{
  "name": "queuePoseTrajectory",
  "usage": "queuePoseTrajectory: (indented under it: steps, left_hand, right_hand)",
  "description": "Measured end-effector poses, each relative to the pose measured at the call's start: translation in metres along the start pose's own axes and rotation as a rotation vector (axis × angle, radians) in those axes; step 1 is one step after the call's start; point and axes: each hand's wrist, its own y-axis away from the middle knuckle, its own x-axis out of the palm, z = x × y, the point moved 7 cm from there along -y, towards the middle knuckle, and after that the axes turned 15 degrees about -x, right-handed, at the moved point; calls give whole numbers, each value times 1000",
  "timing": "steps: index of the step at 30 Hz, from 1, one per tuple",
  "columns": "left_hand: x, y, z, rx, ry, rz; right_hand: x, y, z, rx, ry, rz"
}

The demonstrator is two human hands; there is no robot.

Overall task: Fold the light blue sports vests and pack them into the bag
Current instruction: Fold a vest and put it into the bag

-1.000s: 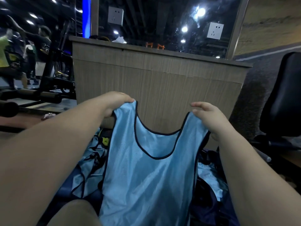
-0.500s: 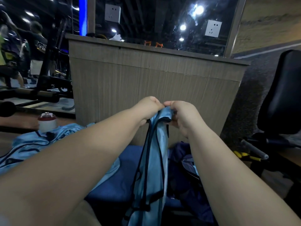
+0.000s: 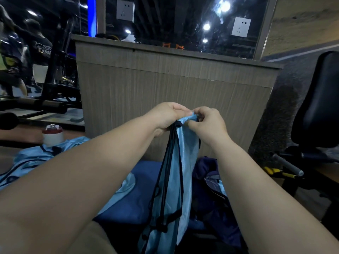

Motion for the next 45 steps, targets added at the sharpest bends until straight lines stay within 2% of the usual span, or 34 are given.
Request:
queuePoseTrajectory:
  steps: [3,5,9,14,16,22,26,28,31,34,36,40,45]
  left_hand:
    - [-1,0,-1,33,-9,40]
    - [-2,1,2,41,32,28]
    - [-4,7,15,37,266,-17]
    - [9,7,70,-83,-160,41]
    - [15,9,85,-97,-237,32]
    - [13,10,98,-16,-416,-162]
    - [11,11,110,-19,-571,-111]
    - [10,10,124,-69,-564,-48]
    - [15,16,134,-112,-371,69]
    - [18,20,130,-102,-222,48]
    - [15,19,125,-90,-237,-18]
    - [4,15,125,-88,-417,-82]
    - [-1,12,151,-223,-420,78]
  right_hand:
    - [4,-3,9,-101,-10,59]
    - [7,-1,8,-51,-70,74]
    - [2,-2,-3,26,-102,-25]
    - [-1,-4,-8,71,-194,-85]
    - [1,-5,-6,76,-194,-93]
    - [2,-6,5,31,-133,-93]
    - [-5,-7,5,21,-108,-122]
    - [-6,-8,5,24,-95,-123]
    - [-4,-11,8,12,-62,-103]
    - [4,-11,12,4,-68,-45]
    - [9,-12,14,3,-58,-3]
    - [10,-11,11,28,-50,10]
    - [9,-5,-4,84,-65,0]
